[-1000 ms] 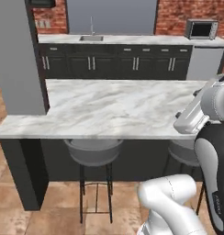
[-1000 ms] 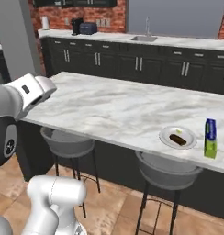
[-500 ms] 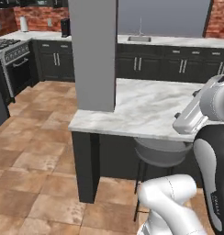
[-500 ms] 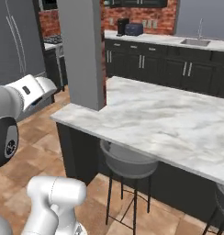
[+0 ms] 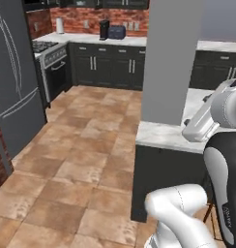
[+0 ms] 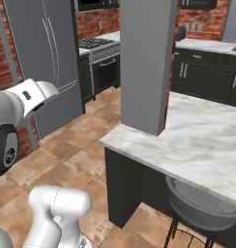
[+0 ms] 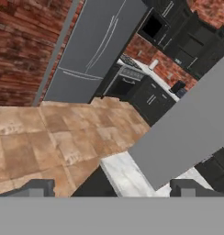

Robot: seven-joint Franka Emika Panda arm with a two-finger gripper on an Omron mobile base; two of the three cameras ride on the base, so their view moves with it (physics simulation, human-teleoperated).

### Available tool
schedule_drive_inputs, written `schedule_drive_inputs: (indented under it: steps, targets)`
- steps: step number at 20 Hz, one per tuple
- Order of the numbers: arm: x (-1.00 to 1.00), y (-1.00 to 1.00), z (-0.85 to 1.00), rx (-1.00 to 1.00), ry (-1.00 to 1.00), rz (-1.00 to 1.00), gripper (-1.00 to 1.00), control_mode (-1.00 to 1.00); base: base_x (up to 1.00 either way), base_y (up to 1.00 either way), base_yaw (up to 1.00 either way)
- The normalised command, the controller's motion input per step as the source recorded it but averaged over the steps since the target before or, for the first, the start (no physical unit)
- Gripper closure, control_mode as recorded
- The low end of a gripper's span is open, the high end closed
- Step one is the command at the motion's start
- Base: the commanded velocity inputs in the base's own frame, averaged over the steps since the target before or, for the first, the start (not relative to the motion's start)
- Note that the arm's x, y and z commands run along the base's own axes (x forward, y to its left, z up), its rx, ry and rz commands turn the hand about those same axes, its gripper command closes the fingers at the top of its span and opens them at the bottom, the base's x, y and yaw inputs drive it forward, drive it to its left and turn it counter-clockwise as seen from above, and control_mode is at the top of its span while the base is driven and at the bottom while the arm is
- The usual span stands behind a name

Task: Retrieve the tupperware and aluminum foil from the cabinet and place them on the dining counter near the plate with sweet potato and lemon wedge to prepare for storing leftovers.

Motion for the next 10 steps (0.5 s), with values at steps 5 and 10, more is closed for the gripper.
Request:
schedule_drive_inputs:
  steps: [5, 10]
  targets:
    - [0.00, 0.00, 0.00, 0.00, 0.00, 0.00, -1.00, 1.00, 1.00, 1.00, 0.07]
    - [0.00, 0.00, 0.00, 0.00, 0.00, 0.00, -1.00, 1.00, 1.00, 0.92, -0.02]
